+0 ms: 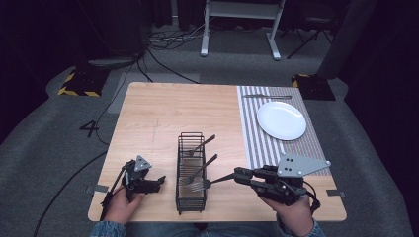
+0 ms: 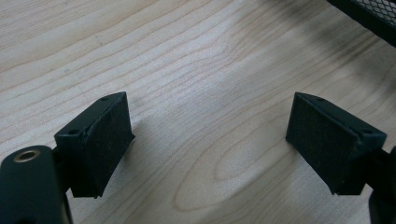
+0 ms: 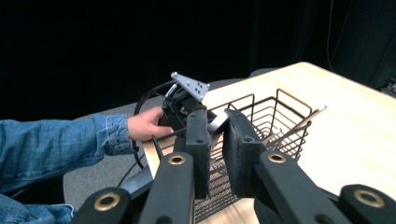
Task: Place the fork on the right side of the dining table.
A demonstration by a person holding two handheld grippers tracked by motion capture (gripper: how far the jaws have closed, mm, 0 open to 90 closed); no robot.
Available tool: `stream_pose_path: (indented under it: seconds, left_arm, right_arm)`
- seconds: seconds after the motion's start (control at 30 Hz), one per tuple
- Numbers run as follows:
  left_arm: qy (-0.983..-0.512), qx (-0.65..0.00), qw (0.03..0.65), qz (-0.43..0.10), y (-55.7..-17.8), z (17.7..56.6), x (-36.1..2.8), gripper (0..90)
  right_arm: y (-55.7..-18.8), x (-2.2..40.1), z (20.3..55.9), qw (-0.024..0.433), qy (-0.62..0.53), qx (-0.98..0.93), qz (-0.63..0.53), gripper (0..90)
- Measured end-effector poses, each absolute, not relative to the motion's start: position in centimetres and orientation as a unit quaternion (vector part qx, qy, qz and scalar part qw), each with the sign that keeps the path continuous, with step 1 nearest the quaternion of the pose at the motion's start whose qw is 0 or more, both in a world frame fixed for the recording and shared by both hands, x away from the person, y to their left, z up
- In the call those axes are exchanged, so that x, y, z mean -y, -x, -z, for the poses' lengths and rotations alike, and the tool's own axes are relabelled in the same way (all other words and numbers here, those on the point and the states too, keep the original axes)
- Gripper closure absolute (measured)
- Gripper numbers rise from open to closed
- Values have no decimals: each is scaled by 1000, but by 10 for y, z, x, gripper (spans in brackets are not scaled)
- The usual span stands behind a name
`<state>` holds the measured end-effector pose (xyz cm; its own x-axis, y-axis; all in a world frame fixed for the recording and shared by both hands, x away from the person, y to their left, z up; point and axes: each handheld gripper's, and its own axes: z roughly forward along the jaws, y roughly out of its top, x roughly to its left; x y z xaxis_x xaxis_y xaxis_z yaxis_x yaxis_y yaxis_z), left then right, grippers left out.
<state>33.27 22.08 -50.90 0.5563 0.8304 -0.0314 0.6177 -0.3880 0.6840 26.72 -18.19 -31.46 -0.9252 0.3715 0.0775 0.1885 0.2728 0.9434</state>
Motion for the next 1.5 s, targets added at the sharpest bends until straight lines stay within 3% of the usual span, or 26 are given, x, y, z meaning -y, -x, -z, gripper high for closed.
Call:
stream_pose_path:
  seconds: [0.17,1.0,1.5]
  left_arm:
    - [-817,-444,332,-160,-333,509,-221,143]
    - [-818,-443,331,-160,-333,509,-221,143]
    - [-818,-443,331,-160,-333,509,-221,143]
  right_arm:
    - [-264,190,306,86,-173,-786,-587,867]
    - [-275,246,285,147,-231,-768,-578,867]
    - [-307,280,295,173,-299,-751,-562,867]
